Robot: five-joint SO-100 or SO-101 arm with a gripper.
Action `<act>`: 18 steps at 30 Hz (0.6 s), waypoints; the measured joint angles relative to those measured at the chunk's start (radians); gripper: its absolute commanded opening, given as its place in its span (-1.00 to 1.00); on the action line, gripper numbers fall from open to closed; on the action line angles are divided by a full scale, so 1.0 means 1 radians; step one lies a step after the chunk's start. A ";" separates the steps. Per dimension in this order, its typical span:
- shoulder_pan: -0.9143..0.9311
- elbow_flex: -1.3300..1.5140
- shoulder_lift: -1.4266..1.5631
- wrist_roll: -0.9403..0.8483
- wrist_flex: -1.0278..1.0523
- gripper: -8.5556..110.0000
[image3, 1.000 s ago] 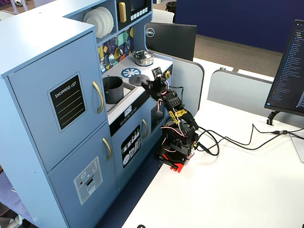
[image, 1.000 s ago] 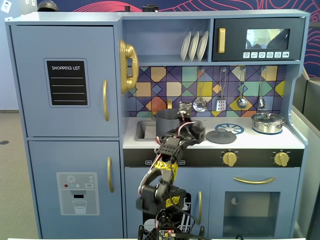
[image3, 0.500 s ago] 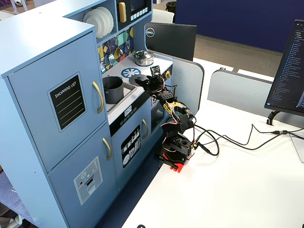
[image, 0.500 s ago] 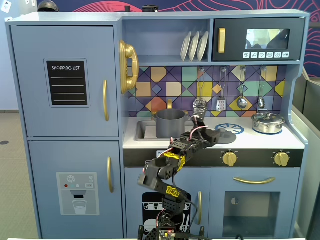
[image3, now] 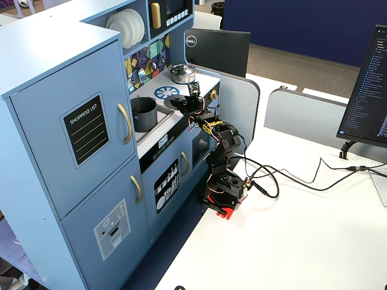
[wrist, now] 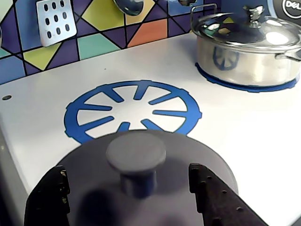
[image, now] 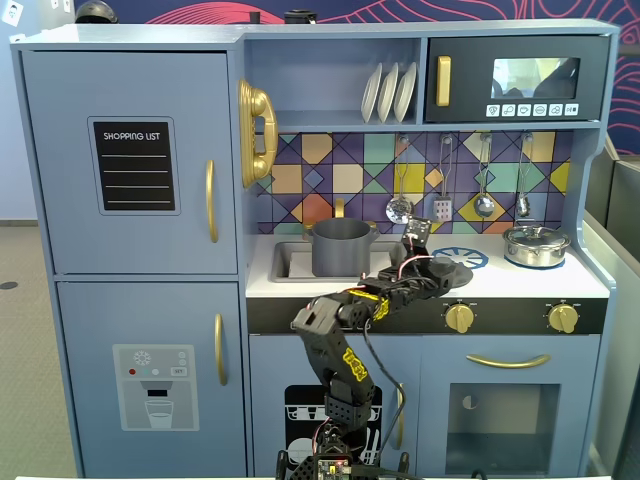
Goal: Pick up the lid from the counter and put it on the gray recipient
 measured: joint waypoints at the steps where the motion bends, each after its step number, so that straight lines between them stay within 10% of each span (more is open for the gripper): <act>1: 0.000 -0.017 -0.020 0.000 -0.006 -0.44; 18: 0.000 -0.175 -0.247 0.014 -0.044 -0.69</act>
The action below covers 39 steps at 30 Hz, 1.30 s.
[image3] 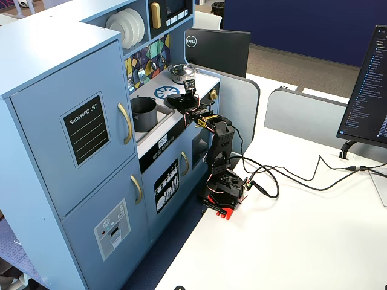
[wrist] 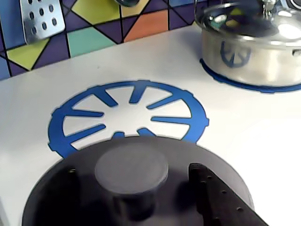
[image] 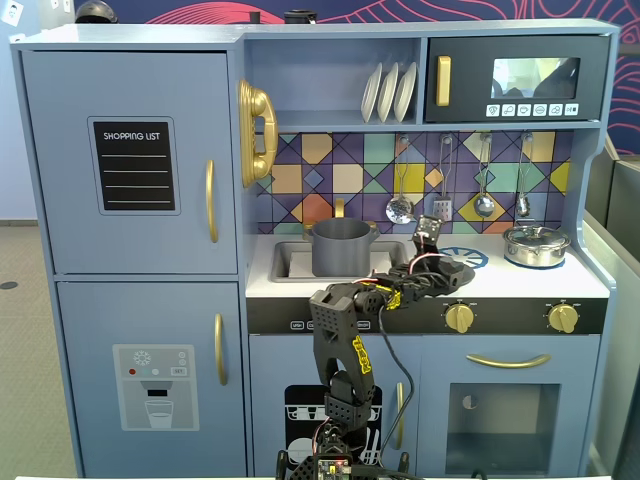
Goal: Pick up the lid from the counter and put it on the gray recipient
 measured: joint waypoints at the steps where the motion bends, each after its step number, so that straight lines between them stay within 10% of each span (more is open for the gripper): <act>1: 0.000 -0.002 -0.002 0.002 -0.002 -0.75; 39: -0.179 -0.301 0.158 -0.006 0.229 -0.86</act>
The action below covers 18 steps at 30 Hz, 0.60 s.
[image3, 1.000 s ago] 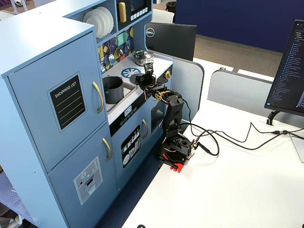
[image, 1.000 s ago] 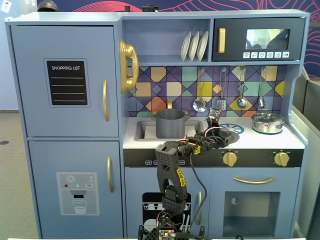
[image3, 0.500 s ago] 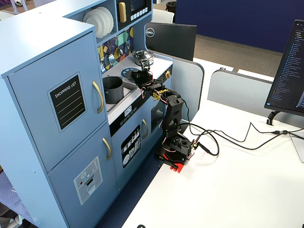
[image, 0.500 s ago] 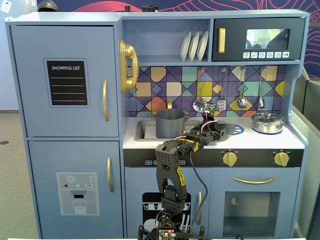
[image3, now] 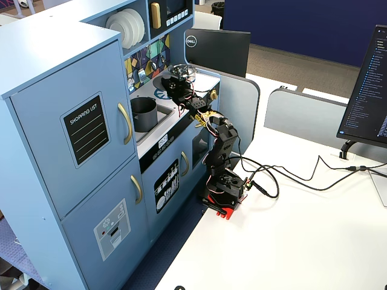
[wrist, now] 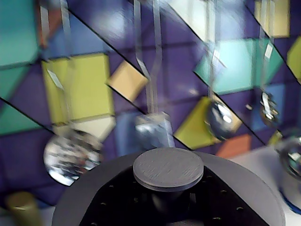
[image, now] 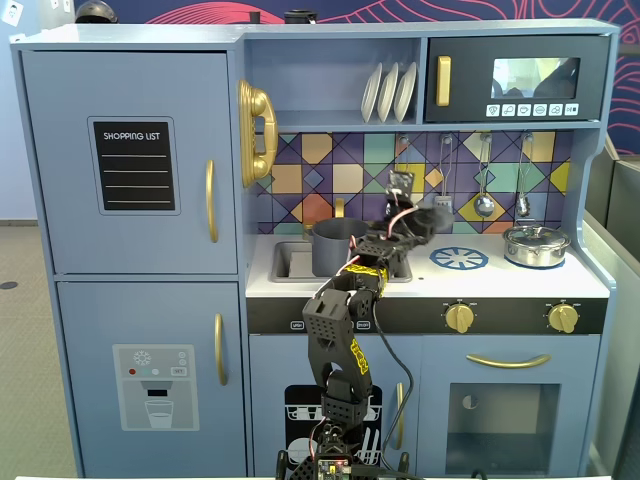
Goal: Pick up the lid from the counter and put it on the gray recipient
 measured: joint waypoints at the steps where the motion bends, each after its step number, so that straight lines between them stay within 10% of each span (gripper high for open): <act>1: -0.014 -0.009 0.011 0.000 0.017 -0.86; 18: -0.233 -0.032 0.110 0.017 0.140 -0.86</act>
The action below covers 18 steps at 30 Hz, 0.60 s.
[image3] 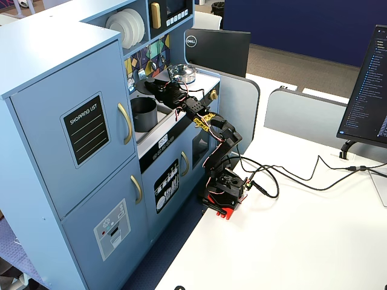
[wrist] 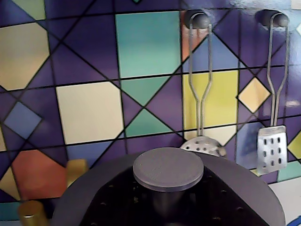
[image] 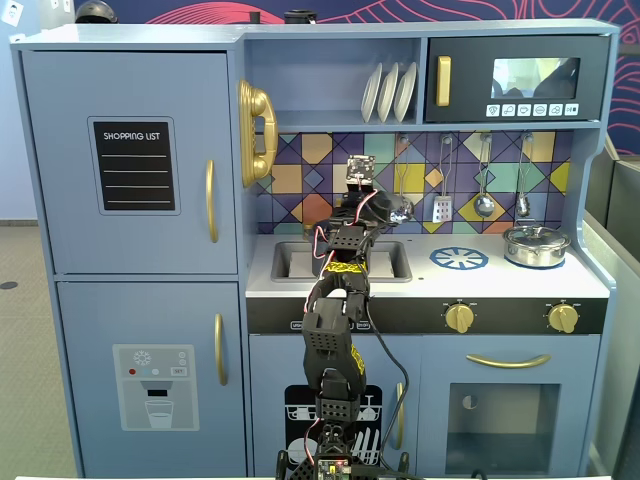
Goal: Pick up the lid from the counter and put it on the gray recipient
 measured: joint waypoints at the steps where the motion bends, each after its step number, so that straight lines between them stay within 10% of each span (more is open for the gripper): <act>1: -0.012 0.000 0.000 0.000 0.000 -0.86; 18: -0.120 0.109 0.034 0.012 0.000 -0.86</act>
